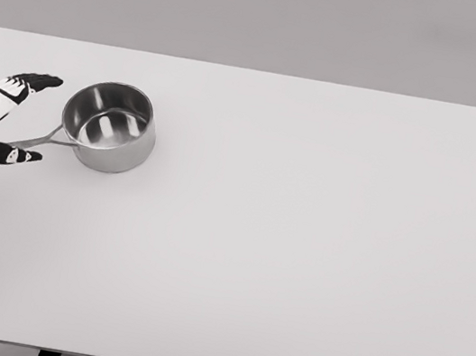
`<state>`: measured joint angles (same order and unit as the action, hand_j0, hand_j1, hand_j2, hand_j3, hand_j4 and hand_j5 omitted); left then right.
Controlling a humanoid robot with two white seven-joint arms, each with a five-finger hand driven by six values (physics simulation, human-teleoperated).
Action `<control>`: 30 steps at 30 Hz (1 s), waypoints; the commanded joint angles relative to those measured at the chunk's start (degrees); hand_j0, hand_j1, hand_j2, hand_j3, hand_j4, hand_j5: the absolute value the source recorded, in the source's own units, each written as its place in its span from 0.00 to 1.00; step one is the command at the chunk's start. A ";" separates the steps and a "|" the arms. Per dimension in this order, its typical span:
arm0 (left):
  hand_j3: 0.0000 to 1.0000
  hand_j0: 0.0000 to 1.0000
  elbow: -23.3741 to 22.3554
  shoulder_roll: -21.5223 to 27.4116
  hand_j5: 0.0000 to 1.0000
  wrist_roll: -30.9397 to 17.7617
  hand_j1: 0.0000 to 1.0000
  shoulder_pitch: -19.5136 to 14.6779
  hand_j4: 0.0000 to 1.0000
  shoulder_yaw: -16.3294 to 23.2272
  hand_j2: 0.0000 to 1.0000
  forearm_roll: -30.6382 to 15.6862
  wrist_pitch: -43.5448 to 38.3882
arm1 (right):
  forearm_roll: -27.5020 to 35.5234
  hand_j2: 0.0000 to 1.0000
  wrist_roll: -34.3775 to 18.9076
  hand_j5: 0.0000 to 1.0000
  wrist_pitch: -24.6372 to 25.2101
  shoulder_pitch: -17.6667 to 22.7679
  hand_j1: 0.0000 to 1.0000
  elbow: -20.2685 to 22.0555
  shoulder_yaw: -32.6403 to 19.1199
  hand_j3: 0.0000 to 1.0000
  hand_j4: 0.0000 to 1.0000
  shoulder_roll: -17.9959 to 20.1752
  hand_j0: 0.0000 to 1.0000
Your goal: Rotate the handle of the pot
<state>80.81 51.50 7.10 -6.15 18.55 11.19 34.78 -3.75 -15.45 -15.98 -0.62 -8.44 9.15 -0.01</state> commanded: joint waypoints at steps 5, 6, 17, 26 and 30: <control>1.00 1.00 -0.92 0.18 1.00 0.01 1.00 -0.09 1.00 -0.71 1.00 -0.29 0.03 | -0.03 1.00 -0.02 1.00 -0.02 0.00 1.00 0.00 -0.01 1.00 1.00 0.01 1.00; 1.00 1.00 -1.01 0.18 1.00 0.01 1.00 -0.09 1.00 -0.80 1.00 -0.29 0.03 | -0.03 1.00 -0.02 1.00 -0.02 0.00 1.00 0.00 -0.01 1.00 1.00 0.01 1.00; 1.00 1.00 -3.03 0.54 1.00 0.01 1.00 -1.49 1.00 -0.80 1.00 -0.29 0.03 | -0.03 1.00 -0.02 1.00 -0.02 0.00 1.00 0.00 -0.01 1.00 1.00 0.01 1.00; 1.00 1.00 -4.26 0.36 1.00 0.01 1.00 -2.63 1.00 -0.71 1.00 -0.38 0.03 | -0.03 1.00 -0.02 1.00 -0.02 0.00 1.00 0.00 -0.01 1.00 1.00 0.01 1.00; 1.00 1.00 -4.26 0.36 1.00 0.01 1.00 -2.72 1.00 -0.62 1.00 -0.38 0.03 | -0.03 1.00 -0.02 1.00 -0.02 0.00 1.00 0.00 -0.01 1.00 1.00 0.01 1.00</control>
<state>76.59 51.76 7.09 -8.88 17.90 11.11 34.77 -3.75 -15.45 -15.98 -0.62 -8.45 9.15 -0.01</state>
